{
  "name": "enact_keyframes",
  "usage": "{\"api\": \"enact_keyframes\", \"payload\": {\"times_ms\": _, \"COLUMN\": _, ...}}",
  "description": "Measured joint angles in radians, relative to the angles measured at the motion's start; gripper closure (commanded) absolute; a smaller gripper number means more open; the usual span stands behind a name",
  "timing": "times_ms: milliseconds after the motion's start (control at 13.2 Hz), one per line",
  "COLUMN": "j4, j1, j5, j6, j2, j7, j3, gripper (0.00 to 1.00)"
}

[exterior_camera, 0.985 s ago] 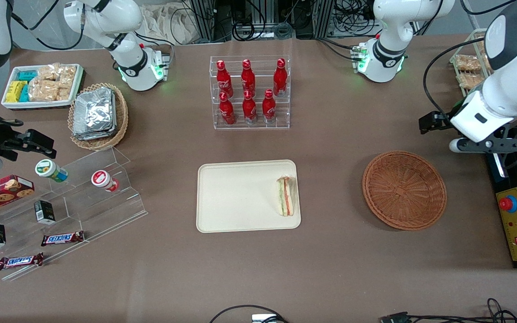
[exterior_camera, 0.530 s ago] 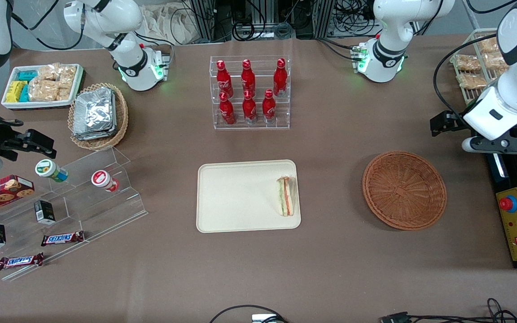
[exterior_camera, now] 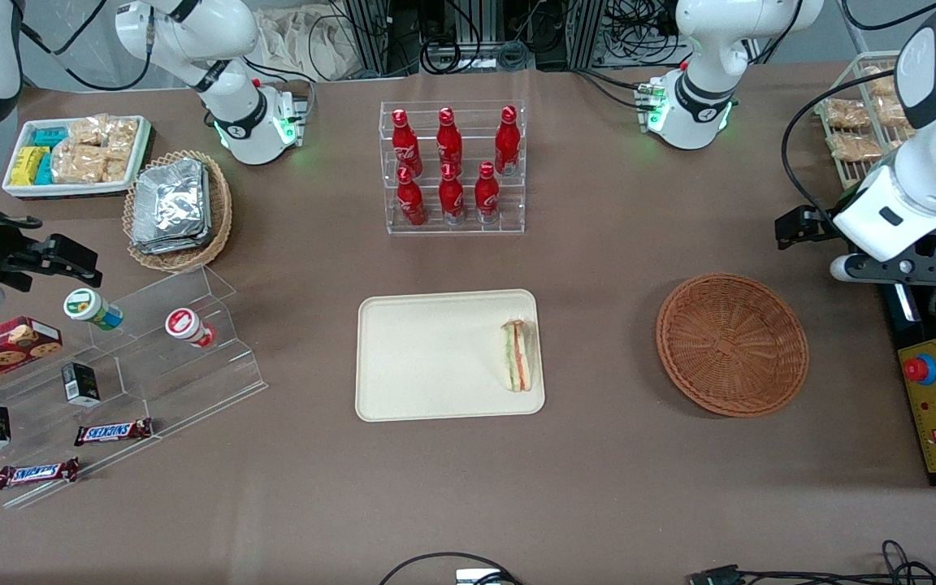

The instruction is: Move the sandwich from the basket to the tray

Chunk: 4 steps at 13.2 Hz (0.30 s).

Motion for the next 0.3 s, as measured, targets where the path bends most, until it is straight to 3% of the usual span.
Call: {"api": "enact_keyframes", "payload": {"times_ms": 303, "j4": 0.0, "j1": 0.001, "j5": 0.0, "j6": 0.0, "j2": 0.0, "j7": -0.002, "j3": 0.001, "gripper": 0.0}}
